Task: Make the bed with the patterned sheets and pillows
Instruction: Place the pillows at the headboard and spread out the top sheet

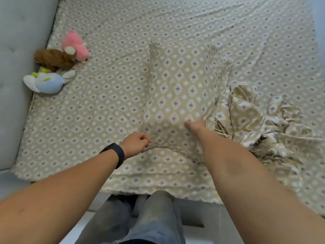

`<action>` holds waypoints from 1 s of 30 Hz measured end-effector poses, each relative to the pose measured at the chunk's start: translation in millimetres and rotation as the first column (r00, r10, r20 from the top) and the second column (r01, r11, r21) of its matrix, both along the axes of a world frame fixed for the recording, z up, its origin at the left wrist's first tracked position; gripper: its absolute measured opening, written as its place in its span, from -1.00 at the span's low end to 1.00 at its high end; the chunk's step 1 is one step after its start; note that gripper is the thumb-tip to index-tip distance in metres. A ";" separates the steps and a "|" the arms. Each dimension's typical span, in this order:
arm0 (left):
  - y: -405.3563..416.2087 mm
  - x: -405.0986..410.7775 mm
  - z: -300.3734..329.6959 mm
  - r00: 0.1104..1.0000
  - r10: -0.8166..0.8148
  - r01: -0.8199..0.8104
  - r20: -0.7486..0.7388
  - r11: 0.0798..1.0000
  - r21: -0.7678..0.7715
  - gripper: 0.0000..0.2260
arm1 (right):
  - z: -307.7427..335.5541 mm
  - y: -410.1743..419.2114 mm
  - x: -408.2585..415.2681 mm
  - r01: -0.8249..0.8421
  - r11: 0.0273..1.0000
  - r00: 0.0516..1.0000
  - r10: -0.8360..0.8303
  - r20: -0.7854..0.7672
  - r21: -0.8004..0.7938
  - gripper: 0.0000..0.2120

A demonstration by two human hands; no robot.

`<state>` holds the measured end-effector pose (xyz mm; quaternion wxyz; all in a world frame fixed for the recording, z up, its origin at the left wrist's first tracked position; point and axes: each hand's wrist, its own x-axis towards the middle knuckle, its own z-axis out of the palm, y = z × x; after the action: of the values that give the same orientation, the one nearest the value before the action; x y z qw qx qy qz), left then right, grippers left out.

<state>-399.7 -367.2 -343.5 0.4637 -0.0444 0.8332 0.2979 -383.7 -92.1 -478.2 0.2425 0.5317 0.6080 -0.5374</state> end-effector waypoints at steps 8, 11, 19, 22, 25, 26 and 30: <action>-4.1 -10.9 15.4 0.997 0.034 -0.035 -0.073 0.999 -0.010 -0.82 | 60.3 -32.9 -34.3 -0.184 0.982 0.948 0.188 -0.259 0.039 -0.33; -19.7 -30.6 36.3 0.983 -0.048 0.035 -0.178 0.996 -0.080 -0.81 | 104.4 -47.9 -41.8 -0.026 0.998 0.919 0.002 -0.393 -0.057 -0.51; -58.7 -59.7 95.8 0.975 0.220 -0.218 -0.035 0.975 0.046 -0.25 | 228.1 -70.9 -67.4 -0.071 0.905 0.807 -0.195 -0.557 -0.420 -0.45; -89.5 -52.6 108.4 0.934 0.319 -0.339 0.163 0.934 0.116 0.09 | 255.5 -94.6 -69.5 -0.058 0.881 0.804 -0.237 -0.545 -0.469 -0.40; -131.0 -54.3 117.6 0.893 0.363 -0.412 0.266 0.897 0.162 0.27 | 276.5 -135.7 -68.8 -0.096 0.874 0.795 -0.220 -0.565 -0.476 -0.45; -145.7 -56.0 119.9 0.888 0.368 -0.423 0.276 0.889 0.174 0.28 | 282.8 -151.2 -70.0 -0.104 0.877 0.792 -0.212 -0.572 -0.469 -0.49; -213.1 -69.3 130.9 0.876 0.395 -0.461 0.277 0.854 0.241 0.17 | 307.7 -223.3 -93.3 -0.151 0.884 0.797 -0.155 -0.583 -0.442 -0.49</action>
<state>-469.0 -580.2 -212.6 0.4749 -0.1912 0.6913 0.5099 -477.0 -315.4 -170.5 0.1563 0.2589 0.5046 -0.8087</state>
